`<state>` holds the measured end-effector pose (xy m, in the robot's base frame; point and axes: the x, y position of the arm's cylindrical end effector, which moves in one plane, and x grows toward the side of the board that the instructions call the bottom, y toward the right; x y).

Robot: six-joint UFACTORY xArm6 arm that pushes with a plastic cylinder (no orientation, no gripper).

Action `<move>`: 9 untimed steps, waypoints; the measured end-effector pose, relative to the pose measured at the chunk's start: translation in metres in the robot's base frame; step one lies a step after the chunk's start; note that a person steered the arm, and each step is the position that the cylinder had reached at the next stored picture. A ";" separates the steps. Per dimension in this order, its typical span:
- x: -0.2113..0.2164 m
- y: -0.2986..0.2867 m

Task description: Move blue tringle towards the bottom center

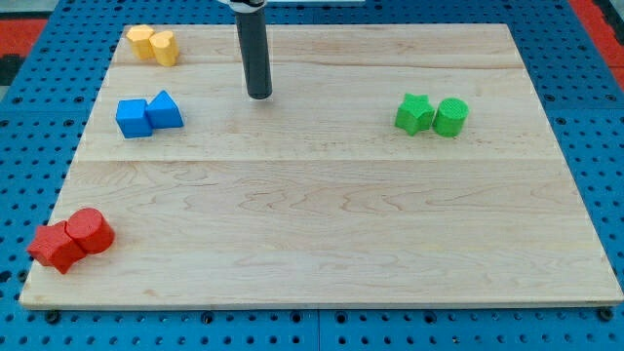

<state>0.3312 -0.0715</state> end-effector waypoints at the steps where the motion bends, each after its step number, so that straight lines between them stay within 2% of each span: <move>1: -0.005 -0.018; 2: -0.005 -0.039; 4: -0.006 -0.043; 7: 0.002 -0.143; 9: 0.048 -0.073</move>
<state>0.3788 -0.1447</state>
